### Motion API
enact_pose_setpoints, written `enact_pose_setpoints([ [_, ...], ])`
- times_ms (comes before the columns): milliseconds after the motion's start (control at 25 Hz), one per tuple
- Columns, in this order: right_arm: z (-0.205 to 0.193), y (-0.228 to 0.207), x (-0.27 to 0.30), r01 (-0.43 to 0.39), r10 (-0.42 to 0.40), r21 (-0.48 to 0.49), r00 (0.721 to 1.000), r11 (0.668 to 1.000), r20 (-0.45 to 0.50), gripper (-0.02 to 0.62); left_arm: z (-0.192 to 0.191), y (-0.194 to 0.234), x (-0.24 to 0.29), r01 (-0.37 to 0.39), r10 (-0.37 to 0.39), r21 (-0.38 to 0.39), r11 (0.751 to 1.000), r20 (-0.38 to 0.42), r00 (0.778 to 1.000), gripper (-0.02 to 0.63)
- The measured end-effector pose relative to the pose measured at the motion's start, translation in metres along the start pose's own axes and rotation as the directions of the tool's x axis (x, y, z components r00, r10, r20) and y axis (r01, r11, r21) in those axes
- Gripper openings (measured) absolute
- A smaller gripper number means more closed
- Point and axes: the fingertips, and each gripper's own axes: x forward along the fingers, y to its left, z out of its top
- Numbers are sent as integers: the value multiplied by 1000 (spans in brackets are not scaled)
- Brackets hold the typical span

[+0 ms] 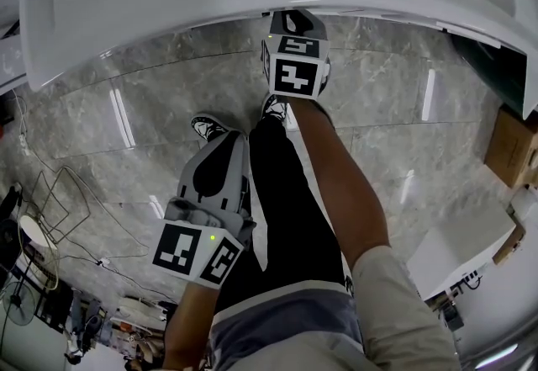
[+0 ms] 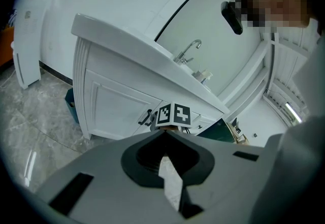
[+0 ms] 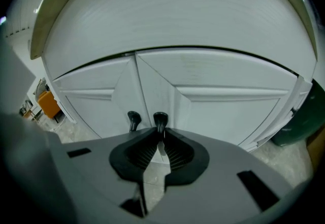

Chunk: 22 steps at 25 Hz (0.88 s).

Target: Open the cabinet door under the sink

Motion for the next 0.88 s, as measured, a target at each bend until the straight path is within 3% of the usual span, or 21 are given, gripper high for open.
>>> enact_pose_setpoints([
  [880,-8,2,-8,-35,36,-42,999,999,16,51,-4,1,-7,14,-14,10,1000,-10,1000,0],
])
